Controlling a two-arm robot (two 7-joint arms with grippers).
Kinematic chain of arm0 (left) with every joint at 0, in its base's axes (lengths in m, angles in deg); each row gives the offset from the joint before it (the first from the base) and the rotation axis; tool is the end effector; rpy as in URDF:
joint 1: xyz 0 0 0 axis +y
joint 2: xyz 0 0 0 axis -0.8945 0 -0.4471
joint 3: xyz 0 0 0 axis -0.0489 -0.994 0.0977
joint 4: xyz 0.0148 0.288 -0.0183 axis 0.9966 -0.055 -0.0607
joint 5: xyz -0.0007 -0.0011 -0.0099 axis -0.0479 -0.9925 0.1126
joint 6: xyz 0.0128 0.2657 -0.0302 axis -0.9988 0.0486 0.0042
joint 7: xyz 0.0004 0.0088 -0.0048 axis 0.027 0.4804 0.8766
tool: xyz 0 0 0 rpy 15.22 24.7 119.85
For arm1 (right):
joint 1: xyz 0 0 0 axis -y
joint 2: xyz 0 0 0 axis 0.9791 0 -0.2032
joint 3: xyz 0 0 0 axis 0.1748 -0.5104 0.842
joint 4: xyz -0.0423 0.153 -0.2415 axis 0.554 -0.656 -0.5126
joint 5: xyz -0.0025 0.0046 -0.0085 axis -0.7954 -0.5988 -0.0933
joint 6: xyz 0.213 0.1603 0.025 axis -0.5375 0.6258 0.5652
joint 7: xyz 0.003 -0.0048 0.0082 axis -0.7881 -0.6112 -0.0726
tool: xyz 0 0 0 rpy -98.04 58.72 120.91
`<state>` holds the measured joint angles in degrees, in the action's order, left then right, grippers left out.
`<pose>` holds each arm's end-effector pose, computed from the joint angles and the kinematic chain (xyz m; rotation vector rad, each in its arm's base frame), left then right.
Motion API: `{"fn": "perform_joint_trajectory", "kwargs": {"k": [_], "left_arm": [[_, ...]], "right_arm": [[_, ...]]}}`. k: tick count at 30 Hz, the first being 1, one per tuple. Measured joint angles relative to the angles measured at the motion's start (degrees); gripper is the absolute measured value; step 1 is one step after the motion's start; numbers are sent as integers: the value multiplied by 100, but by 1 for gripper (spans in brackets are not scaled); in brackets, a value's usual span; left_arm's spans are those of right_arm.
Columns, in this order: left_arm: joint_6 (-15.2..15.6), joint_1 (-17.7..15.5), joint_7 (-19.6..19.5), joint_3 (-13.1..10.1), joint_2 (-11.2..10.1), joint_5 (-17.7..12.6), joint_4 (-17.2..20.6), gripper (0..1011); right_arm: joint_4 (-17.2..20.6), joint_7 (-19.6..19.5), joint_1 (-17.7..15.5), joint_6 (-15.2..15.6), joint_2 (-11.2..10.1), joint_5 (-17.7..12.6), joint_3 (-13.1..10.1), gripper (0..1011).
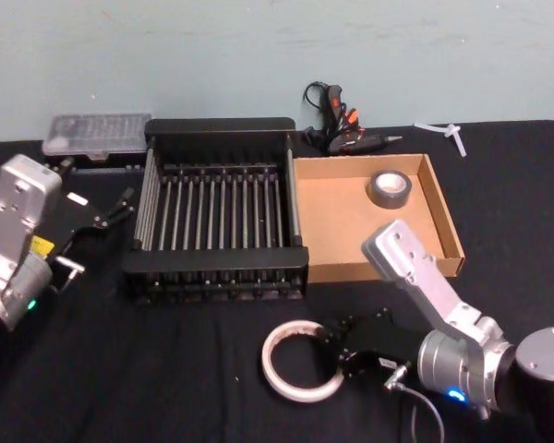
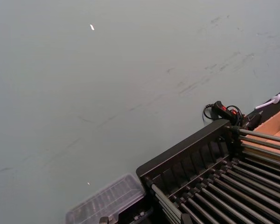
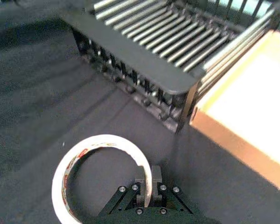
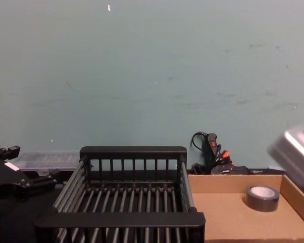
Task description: Pick up the white tape and place it into the black box , Pick up the silver tape and place it into the brown box.
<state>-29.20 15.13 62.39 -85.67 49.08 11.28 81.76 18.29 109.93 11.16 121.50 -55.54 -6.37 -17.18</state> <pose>0.3191 0.0929 -0.2934 0.3046 -0.2851 1.2479 0.2566 0.0003 -0.2677 -0.5459 0.2204 -0.7498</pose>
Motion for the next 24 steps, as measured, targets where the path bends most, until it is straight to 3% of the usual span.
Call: {"fn": "perform_joint_trajectory", "kwargs": {"k": [13,24], "left_arm": [[0,0,0,0,0,0,0,1002],[0,0,0,0,0,0,0,1001]], "right_arm": [[218,256,81,-798,-238,-386,-200,93],[317,179,356,-1225,-354,-453,-265,93]]}}
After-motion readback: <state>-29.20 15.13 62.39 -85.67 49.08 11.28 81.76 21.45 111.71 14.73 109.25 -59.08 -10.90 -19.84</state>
